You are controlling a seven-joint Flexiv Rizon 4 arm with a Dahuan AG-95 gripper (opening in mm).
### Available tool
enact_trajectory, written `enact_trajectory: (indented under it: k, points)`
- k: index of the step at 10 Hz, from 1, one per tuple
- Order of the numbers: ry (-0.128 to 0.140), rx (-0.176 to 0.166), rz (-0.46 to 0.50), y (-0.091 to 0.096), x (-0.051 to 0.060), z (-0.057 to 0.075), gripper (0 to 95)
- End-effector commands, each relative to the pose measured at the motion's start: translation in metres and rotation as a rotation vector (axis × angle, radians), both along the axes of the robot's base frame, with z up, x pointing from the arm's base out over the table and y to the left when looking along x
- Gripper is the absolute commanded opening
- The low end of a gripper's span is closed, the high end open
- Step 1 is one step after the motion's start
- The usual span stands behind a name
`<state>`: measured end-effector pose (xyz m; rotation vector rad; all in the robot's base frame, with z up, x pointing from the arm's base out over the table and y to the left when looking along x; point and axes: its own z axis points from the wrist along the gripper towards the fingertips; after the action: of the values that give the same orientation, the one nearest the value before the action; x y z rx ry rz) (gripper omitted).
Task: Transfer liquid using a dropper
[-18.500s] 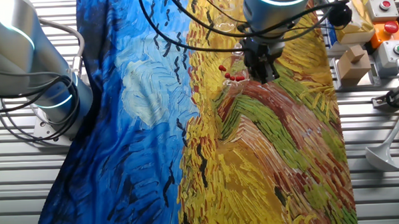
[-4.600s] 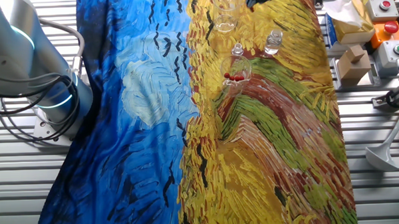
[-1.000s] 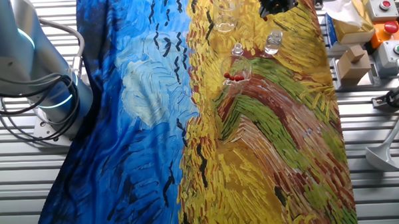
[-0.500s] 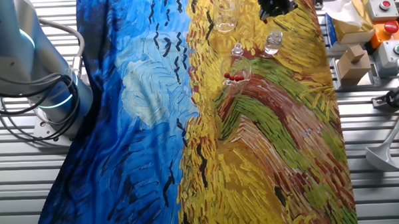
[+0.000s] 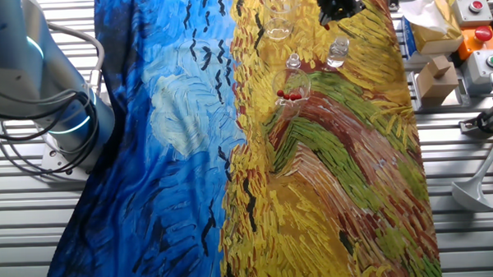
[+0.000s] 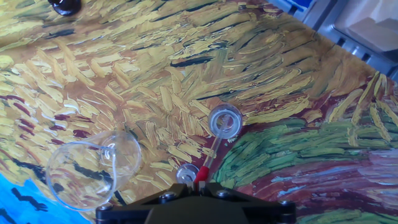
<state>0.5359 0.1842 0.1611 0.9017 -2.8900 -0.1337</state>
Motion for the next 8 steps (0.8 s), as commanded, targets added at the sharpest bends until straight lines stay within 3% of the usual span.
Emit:
enact_trajectory:
  k: [1,8]
  points:
    - [-0.001,0.000,0.003,-0.0002,-0.0010,0.0005,0.0]
    - [-0.002,0.001,0.017,-0.0001,-0.0010,0.0005,0.0]
